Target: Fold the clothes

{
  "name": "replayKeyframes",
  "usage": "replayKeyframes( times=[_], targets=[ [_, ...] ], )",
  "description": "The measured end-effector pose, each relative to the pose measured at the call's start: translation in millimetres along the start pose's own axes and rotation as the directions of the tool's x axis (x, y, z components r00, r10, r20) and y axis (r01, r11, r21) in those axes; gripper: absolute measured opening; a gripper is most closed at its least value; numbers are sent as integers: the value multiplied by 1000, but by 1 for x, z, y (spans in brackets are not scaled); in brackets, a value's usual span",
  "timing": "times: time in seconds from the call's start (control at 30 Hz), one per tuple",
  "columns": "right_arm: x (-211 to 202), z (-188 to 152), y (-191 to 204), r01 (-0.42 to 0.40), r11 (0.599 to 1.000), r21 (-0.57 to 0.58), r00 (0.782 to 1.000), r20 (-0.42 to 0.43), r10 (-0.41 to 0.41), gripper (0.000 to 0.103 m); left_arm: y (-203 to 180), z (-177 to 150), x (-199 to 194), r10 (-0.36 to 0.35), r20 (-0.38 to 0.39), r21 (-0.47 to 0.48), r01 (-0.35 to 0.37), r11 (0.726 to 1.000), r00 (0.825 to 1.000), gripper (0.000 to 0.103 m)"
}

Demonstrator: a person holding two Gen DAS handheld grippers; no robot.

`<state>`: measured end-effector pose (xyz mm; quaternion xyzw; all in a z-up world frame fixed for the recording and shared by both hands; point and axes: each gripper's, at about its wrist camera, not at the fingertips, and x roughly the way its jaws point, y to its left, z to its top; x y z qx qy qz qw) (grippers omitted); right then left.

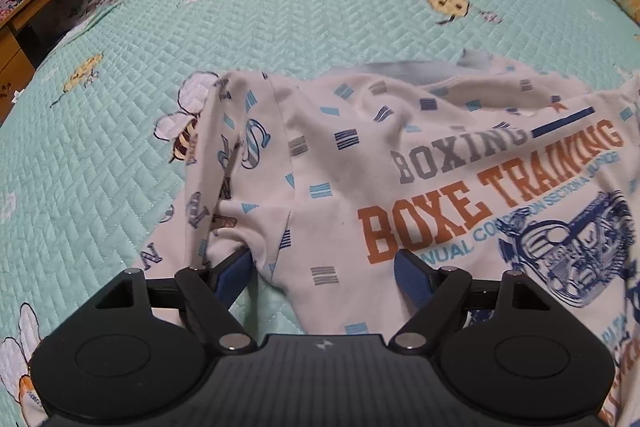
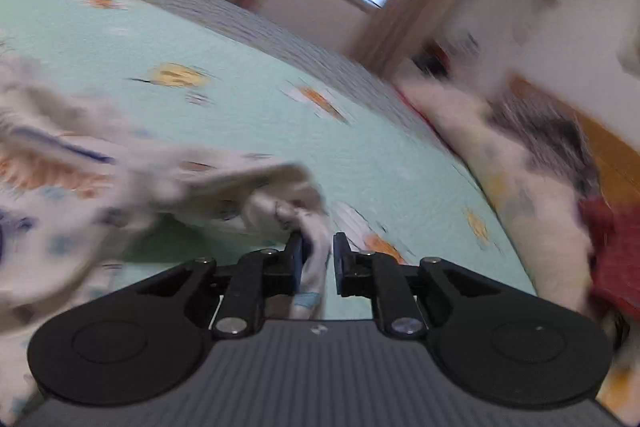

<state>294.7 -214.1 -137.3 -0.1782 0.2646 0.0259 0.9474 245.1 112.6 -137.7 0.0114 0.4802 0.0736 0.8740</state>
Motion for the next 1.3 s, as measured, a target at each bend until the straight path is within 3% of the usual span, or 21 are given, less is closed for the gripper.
replayKeyframes(
  times=[0.03,0.13,0.23,0.3,0.4,0.47,0.53,0.57,0.63,0.7,0.8,0.83,0.87,0.93,0.97,1.0,1.07,1.13,1.2,1.23,1.3],
  targets=[
    [-4,-1,-19,-77,986,151,996,-28,82,21,2,-2,-6,-11,14,-1,11,1000,1000,80],
    [-27,-24,-62,-252,853,457,960,4,281,36,19,-10,-23,-38,56,-42,40,998,998,80],
    [-52,-55,-81,-227,820,525,967,21,254,45,40,-21,-41,-59,99,-100,68,993,993,81],
    [-60,-72,-85,-216,824,524,969,12,246,50,57,-28,-53,-26,137,-138,45,989,990,82],
    [-48,-85,-71,-213,845,490,958,-64,279,51,73,-34,-57,146,171,-135,-124,983,974,92],
    [-37,-86,-57,-262,845,466,943,-63,327,51,85,-32,-47,181,128,-153,-161,975,975,92],
    [-29,-80,-39,-281,872,402,942,-60,331,51,93,-26,-32,165,98,-154,-149,977,981,92],
    [-25,-76,-31,-284,888,363,943,-63,328,49,95,-23,-24,166,89,-147,-152,977,982,92],
    [-17,-67,-19,-296,914,279,941,-78,329,16,91,-14,-7,174,64,-102,-167,981,983,91],
    [-13,-58,-11,-299,939,171,943,-96,318,10,86,-7,10,176,31,-58,-174,983,984,87],
    [-12,-42,-16,-204,976,-71,977,-83,198,10,84,-3,18,154,19,-24,-154,988,988,69],
    [-9,-41,-23,-116,976,-182,993,-52,108,10,87,-1,17,128,18,-37,-127,991,992,43],
    [-2,-40,-31,9,953,-303,1000,0,-9,10,94,3,16,146,16,-49,-145,988,989,14],
    [21,-36,-57,222,868,-444,975,77,-209,11,108,11,14,181,11,-74,-180,981,983,10],
    [35,-32,-73,251,853,-458,965,50,-258,13,116,14,13,199,8,-87,-198,976,980,10],
    [45,-29,-88,258,862,-437,960,14,-281,18,123,18,12,217,4,-99,-215,972,976,10],
    [51,-24,-113,198,946,-255,970,-88,-226,20,137,25,11,251,-3,-124,-250,960,968,10],
    [53,-20,-135,129,990,-53,977,-166,-137,32,152,33,9,286,-11,-148,-284,947,958,11],
    [40,-24,-141,7,988,155,987,-162,19,46,166,40,7,319,-19,-172,-318,932,947,16],
    [32,-29,-139,-29,975,218,988,-142,61,48,173,44,6,336,-24,-184,-334,924,942,22],
    [11,-42,-135,-53,944,325,988,-119,96,52,187,51,4,368,-34,-207,-367,907,929,25]
  ],
)
